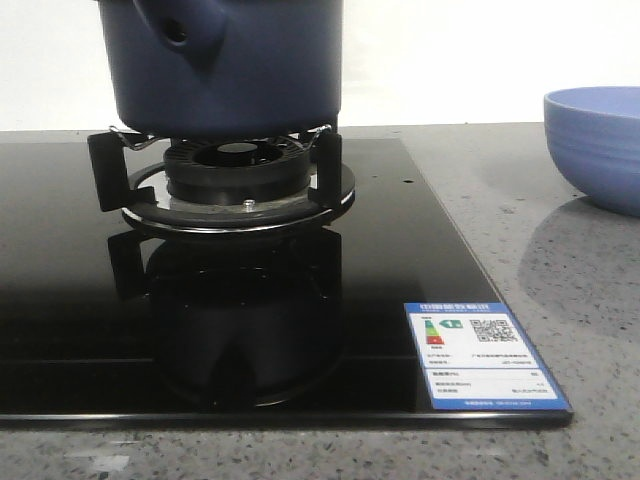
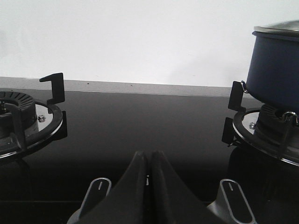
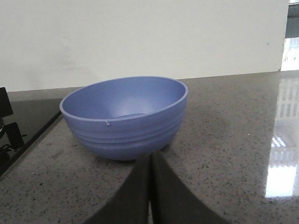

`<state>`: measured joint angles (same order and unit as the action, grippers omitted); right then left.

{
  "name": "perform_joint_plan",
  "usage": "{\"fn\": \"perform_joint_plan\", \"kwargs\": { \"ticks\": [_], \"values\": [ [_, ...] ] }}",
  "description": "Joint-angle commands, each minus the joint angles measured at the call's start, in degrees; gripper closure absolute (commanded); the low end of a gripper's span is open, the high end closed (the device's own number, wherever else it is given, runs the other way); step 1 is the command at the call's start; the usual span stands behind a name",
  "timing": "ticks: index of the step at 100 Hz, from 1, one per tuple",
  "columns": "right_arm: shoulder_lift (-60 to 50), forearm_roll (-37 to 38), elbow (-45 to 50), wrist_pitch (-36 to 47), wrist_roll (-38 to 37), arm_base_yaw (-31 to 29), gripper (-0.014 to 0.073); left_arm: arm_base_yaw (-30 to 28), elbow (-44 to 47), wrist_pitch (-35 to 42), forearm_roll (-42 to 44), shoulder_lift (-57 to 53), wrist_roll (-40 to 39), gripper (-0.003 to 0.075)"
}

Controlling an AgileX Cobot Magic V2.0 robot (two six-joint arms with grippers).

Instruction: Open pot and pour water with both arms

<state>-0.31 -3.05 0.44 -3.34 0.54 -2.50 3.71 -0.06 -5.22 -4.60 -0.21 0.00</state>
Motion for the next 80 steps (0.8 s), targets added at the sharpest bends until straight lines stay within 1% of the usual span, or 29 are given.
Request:
{"fn": "perform_joint_plan", "kwargs": {
  "ticks": [1,12,27,34,42,48,61,65,70,80],
  "values": [
    [-1.28,-0.01,1.47,5.62,0.25,-0.45,0.0655,0.52,1.95,4.87,0.09,-1.58,0.0,0.0741],
    [-1.28,-0.01,1.47,5.65,0.25,-0.45,0.0655,0.52,1.95,4.87,-0.04,-1.58,0.0,0.0741],
    [-1.28,-0.22,1.47,5.65,0.25,-0.45,0.0655,0.52,1.95,4.87,-2.7,-1.58,0.0,0.0741],
    [-1.28,-1.96,1.47,5.65,0.13,-0.45,0.0655,0.52,1.95,4.87,-4.73,-1.58,0.0,0.0741],
    [-1.28,-6.05,1.47,5.76,0.13,-0.45,0.0655,0.52,1.95,5.22,-9.62,-1.58,0.0,0.0741],
    [-1.28,-10.68,1.47,6.05,0.13,-0.45,0.0655,0.52,1.95,5.22,-14.28,-1.58,0.0,0.0741],
    [-1.28,-20.75,1.47,7.25,0.13,-0.45,0.0655,0.52,1.95,7.38,-29.92,-1.58,0.0,0.0741],
    [-1.28,-22.23,1.34,7.34,0.13,-0.45,0.0655,0.52,1.86,7.94,-33.88,-1.58,0.0,0.0741],
    [-1.28,-23.33,0.55,6.61,0.13,-0.45,0.0655,0.52,1.44,8.05,-36.67,-1.58,0.0,0.0741],
    [-1.16,-23.19,-2.26,3.34,0.13,-0.45,0.0655,0.52,-0.7,7.12,-37.45,-1.58,0.0,0.0741]
  ]
}}
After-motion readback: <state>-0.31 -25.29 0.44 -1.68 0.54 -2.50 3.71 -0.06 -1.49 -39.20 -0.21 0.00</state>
